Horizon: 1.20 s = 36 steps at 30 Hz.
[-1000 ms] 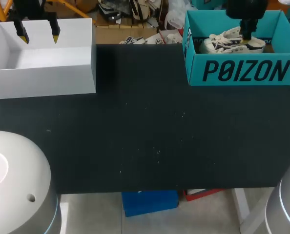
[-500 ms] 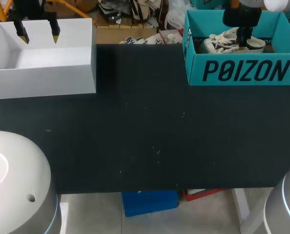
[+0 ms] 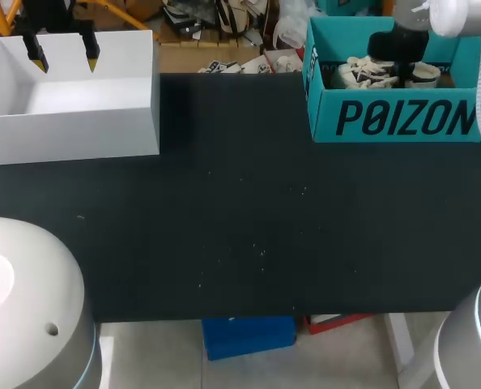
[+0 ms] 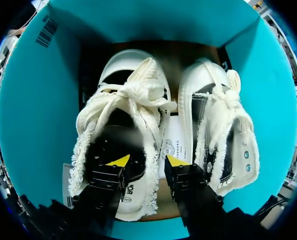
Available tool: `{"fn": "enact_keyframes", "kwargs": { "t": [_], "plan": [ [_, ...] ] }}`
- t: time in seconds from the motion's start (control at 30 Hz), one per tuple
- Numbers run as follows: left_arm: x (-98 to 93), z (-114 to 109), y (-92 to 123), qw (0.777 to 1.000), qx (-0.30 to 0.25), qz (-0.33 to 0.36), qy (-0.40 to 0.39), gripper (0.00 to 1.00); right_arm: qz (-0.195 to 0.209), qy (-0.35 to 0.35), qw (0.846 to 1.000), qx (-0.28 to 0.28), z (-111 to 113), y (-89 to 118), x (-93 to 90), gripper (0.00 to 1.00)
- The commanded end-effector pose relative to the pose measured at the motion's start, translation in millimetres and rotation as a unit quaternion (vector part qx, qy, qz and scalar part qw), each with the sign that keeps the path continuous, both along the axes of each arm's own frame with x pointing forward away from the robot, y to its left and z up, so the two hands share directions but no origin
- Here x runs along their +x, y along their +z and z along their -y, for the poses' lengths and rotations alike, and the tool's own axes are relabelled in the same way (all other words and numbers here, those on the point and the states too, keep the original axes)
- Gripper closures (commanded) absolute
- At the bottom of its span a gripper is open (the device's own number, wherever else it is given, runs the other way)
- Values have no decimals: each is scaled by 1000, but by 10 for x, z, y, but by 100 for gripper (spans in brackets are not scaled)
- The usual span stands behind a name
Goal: Take the shoe out of the shoebox, open the shoe tongue, remove and reinsert the insole, then place the shoe into the shoebox
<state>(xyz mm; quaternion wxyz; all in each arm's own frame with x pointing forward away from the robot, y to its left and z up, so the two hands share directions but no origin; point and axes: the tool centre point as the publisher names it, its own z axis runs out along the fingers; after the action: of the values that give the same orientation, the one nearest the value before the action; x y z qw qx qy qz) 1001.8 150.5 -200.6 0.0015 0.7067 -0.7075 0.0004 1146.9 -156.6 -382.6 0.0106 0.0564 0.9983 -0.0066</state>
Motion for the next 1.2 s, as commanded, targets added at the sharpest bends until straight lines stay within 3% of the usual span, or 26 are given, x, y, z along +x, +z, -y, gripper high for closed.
{"fn": "enact_keyframes", "kwargs": {
  "t": [0.03, 0.17, 0.23, 0.27, 0.3, 0.33, 0.47, 0.73, 1.0, 1.2],
  "plan": [
    [-4, 4, 6, 1000, 1, 0, 0, 0, -6, -1, 1000, 0, -23, -113, 80, 61],
    [-4, 4, 6, 1000, 1, 0, 0, 0, -9, -5, 1000, 0, -26, -183, 69, 61],
    [-4, 4, 6, 1000, 1, 0, 0, 0, -9, -6, 1000, -1, -23, -203, 63, 67],
    [-4, 4, 6, 1000, 1, 0, 0, 0, -9, -7, 1000, -3, -22, -208, 59, 72],
    [-4, 4, 6, 1000, 1, 0, 0, 0, -9, -7, 1000, -4, -22, -209, 57, 94],
    [-4, 4, 6, 1000, 1, 0, 0, 0, -9, -8, 1000, -5, -22, -208, 56, 100],
    [-4, 4, 6, 1000, 1, 0, 0, 0, -5, -10, 1000, -10, 4, -146, 52, 100],
    [-4, 4, 6, 1000, 1, 0, 0, 0, 1, -5, 1000, -14, 56, 169, 51, 100],
    [-4, 4, 6, 1000, 1, 0, 0, 0, -1, 0, 1000, -24, 97, 595, -1, 100],
    [-4, 4, 6, 1000, 1, 0, 0, 0, 16, -6, 999, -38, 104, 1027, -17, 100]
  ]
}}
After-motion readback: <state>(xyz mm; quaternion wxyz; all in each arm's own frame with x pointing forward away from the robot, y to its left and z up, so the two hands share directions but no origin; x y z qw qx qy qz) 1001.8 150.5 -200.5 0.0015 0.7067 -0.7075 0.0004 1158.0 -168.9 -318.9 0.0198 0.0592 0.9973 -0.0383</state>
